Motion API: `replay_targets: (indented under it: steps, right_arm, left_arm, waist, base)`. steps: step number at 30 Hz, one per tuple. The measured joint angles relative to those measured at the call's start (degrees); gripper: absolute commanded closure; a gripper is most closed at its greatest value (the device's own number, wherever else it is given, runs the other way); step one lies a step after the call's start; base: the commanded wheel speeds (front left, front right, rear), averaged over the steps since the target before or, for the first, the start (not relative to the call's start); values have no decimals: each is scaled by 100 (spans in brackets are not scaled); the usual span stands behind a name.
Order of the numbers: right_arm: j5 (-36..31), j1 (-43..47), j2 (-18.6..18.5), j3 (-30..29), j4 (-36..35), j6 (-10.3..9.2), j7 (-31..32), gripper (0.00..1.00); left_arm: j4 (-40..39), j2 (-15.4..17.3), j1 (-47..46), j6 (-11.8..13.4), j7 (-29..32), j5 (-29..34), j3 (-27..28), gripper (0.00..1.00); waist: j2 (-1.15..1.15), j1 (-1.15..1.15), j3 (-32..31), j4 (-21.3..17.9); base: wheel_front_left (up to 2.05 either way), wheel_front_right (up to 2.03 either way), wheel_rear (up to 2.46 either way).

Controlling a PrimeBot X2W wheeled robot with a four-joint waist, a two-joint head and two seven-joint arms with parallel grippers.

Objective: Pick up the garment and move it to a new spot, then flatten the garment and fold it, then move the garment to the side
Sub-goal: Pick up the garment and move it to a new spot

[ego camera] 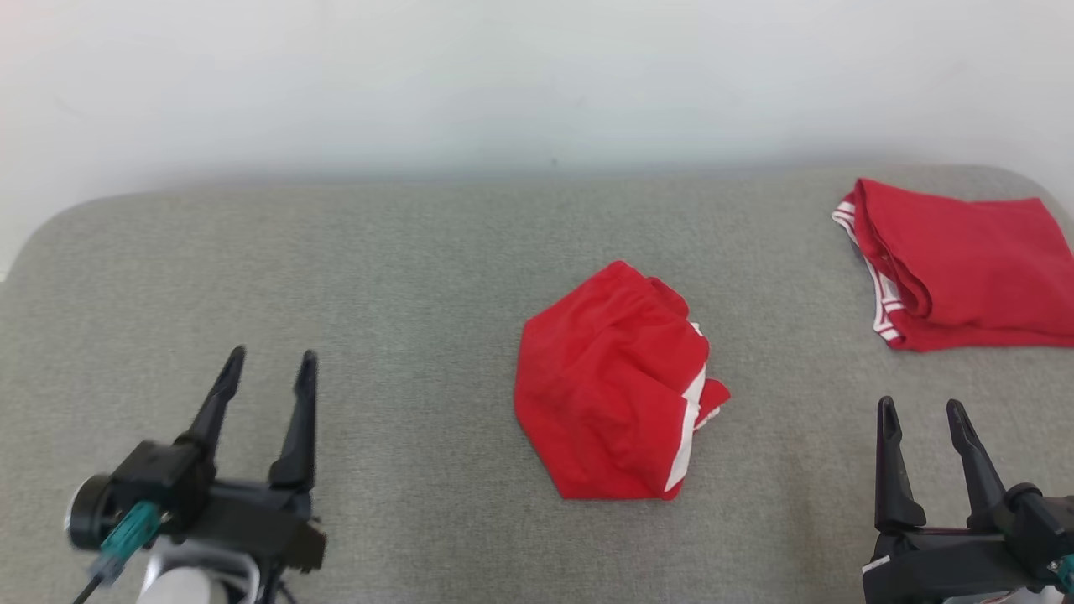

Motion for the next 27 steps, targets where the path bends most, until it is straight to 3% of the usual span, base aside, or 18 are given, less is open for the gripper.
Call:
replay_targets:
  steps: [6,13,27]
  right_arm:
    - [18,118,-3,32,-49,0,47,0]
    - [80,269,-64,42,-77,0,71,0]
    - [168,438,-64,137,-7,0,87,0]
  left_arm:
    - [-394,136,622,54,0,63,383,0]
    - [-667,9,1346,200,0,100,767,0]
    - [-659,-175,1960,145,0,389,1082,0]
  waist:
    - [0,0,-178,117]
    - [1,0,-358,149]
    - [0,1,-486,97]
  base:
    - [0,0,0]
    - [0,0,0]
    - [0,0,0]
